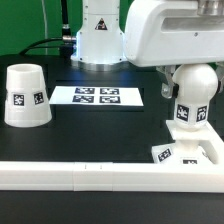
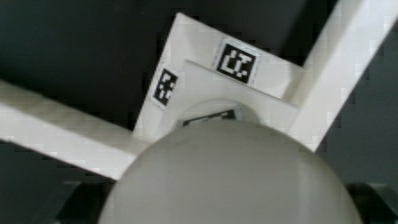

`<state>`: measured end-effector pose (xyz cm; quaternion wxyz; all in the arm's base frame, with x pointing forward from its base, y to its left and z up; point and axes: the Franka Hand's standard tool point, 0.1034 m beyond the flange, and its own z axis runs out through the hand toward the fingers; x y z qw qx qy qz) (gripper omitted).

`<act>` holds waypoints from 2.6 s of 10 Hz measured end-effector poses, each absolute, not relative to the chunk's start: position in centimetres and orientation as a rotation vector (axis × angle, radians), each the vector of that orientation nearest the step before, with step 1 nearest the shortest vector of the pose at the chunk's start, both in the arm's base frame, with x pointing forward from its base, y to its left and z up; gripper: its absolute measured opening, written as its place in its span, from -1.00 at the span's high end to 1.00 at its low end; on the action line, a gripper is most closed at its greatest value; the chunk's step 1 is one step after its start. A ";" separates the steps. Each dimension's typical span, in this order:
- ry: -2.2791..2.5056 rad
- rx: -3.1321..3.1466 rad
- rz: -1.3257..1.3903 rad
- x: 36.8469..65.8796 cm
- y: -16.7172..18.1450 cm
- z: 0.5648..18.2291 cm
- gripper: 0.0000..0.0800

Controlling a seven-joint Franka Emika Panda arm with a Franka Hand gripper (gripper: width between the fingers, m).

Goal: Assemble lamp

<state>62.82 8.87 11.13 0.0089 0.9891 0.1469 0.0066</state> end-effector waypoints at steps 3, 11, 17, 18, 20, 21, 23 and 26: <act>-0.080 3.189 0.008 62.8 8.5 11.1 -0.44; -1.222 2.958 -0.053 62.6 9.0 10.9 -0.44; -1.897 2.653 -0.142 62.8 8.9 10.9 -0.44; -1.944 2.617 -0.148 62.8 9.0 10.9 -0.44; -1.863 2.674 -0.136 62.8 9.1 10.9 -0.54; -1.787 2.729 -0.130 62.7 9.4 10.9 -0.72; -1.620 2.839 -0.110 62.9 9.5 11.1 -0.74; -1.103 3.091 -0.069 62.9 9.9 11.4 -0.75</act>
Offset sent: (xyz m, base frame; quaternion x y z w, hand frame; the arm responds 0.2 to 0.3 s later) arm 0.0029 0.0050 0.0001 0.0233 -0.0057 0.2335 0.9721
